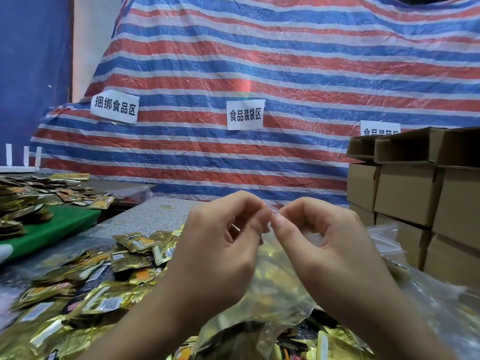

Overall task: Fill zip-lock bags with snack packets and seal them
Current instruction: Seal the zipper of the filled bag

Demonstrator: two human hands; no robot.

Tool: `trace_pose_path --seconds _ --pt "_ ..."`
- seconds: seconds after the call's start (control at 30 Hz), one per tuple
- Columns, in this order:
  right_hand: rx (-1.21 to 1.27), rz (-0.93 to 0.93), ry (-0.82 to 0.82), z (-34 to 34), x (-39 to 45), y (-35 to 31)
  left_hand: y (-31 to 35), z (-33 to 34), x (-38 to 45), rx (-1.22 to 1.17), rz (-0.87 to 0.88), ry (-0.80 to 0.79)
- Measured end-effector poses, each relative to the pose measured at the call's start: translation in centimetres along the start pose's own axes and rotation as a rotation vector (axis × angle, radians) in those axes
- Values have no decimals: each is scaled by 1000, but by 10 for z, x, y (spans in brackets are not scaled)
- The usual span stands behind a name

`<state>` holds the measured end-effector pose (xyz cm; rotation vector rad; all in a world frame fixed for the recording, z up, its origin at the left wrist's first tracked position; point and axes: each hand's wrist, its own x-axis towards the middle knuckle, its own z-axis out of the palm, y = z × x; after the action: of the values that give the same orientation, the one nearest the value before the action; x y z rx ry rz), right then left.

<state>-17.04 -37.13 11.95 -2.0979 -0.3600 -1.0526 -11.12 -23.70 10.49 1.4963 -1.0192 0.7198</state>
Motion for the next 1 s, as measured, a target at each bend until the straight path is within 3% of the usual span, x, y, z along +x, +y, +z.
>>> trace_pose_path --seconds 0.3,0.53,0.77,1.0 --pt "37 20 -23 -4 0 0 -1 2 1 -93 -76 2" --pt "-169 -134 31 0 -2 3 0 3 0 6 32 -7" --pt "-135 -140 28 1 -1 5 -3 2 0 -56 -27 24" --pt "-182 -160 56 2 -2 7 -2 4 -1 30 56 5"
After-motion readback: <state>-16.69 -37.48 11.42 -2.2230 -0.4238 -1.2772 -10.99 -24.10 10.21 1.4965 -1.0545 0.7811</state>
